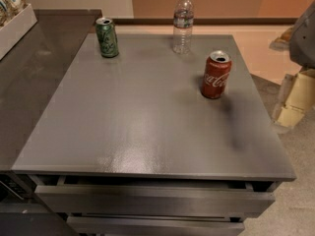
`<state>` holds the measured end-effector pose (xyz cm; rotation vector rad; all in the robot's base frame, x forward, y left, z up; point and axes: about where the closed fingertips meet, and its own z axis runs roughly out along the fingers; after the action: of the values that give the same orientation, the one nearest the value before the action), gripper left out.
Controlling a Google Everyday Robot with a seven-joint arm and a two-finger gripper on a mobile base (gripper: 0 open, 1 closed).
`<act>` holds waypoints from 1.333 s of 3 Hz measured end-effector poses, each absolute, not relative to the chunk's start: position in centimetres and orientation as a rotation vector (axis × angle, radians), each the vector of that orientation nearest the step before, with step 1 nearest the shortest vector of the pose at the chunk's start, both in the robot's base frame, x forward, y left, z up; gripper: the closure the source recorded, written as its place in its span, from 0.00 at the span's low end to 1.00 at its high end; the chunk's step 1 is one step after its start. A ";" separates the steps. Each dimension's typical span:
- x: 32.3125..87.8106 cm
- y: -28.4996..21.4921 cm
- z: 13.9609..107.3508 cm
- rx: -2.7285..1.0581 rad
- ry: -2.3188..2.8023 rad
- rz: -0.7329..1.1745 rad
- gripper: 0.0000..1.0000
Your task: Pick coke can
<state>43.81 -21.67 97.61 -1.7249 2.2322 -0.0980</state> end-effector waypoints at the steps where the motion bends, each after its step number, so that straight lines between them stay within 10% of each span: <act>1: 43.8 -21.7 97.6 -1.725 2.232 -0.098 0.00; 4: 49.1 -21.4 96.7 -1.569 2.090 0.065 0.00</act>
Offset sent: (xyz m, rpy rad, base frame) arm 0.0149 -0.0036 0.0021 0.1672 -0.0457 0.0041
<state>49.15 -21.38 96.66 -1.5689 2.0902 0.0652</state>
